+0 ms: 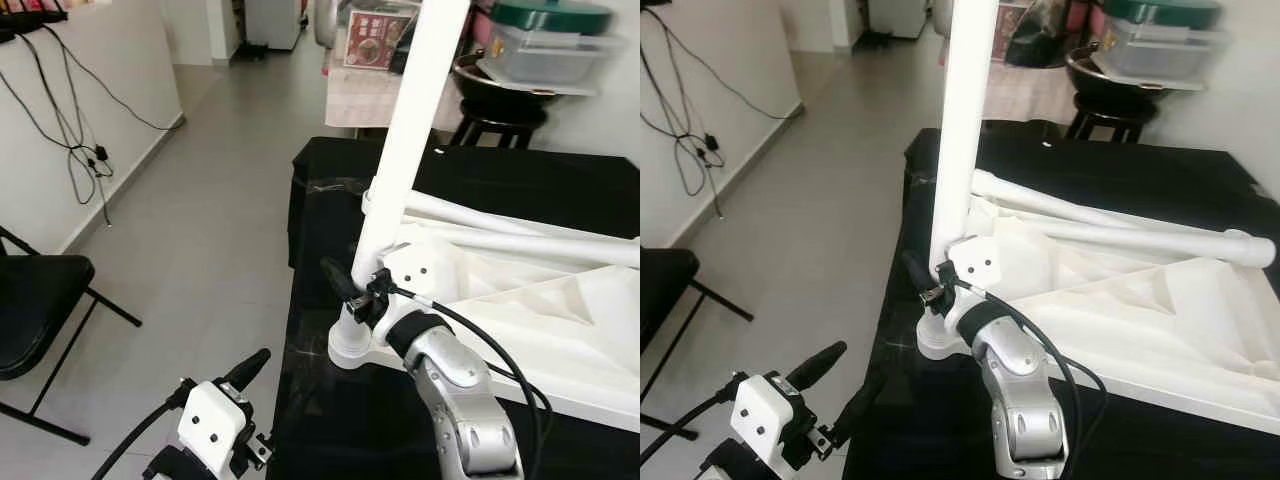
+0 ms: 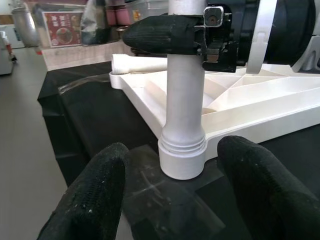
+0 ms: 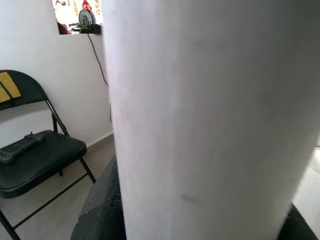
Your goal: Building children table
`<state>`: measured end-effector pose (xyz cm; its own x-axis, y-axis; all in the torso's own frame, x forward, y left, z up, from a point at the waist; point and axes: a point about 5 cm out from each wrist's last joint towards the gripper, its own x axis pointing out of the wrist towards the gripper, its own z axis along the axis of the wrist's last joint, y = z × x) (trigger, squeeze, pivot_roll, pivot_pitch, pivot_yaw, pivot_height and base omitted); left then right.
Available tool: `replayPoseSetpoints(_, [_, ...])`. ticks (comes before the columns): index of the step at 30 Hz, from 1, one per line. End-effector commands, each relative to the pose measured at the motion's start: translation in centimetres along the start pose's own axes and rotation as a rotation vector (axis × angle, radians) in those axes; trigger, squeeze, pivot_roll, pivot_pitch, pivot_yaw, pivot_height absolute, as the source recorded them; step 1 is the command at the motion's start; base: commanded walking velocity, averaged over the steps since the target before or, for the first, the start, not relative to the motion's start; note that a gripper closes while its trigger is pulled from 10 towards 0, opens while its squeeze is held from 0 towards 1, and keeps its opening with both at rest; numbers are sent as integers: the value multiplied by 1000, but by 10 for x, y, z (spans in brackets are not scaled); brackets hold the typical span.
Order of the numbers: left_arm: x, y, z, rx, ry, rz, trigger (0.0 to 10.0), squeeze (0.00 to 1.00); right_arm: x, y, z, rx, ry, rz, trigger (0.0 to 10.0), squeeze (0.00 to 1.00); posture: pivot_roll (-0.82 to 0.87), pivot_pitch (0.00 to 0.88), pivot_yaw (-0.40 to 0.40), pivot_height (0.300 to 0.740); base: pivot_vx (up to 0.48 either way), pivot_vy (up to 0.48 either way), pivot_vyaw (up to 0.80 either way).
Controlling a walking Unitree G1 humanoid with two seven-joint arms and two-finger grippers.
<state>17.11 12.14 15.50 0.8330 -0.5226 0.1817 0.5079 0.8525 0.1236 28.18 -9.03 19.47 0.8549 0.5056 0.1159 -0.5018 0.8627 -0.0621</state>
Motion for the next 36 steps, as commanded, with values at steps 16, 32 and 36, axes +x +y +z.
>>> replayPoseSetpoints(16, [0,-3,-4,-18,11,-7,10000,0,20,-29,18,-62,31,715,10000,0,40,136,-69,740,0,0,0])
replayPoseSetpoints(32, [-3,-6,-1,-18,17,-5,10000,0,23,-64,28,-33,142,1045,0,0,69,166,-77,740,0,0,0])
replayPoseSetpoints(36, [-3,-6,-1,-18,17,-6,10000,0,20,-64,26,-26,137,1046,0,0,53,164,-74,740,0,0,0])
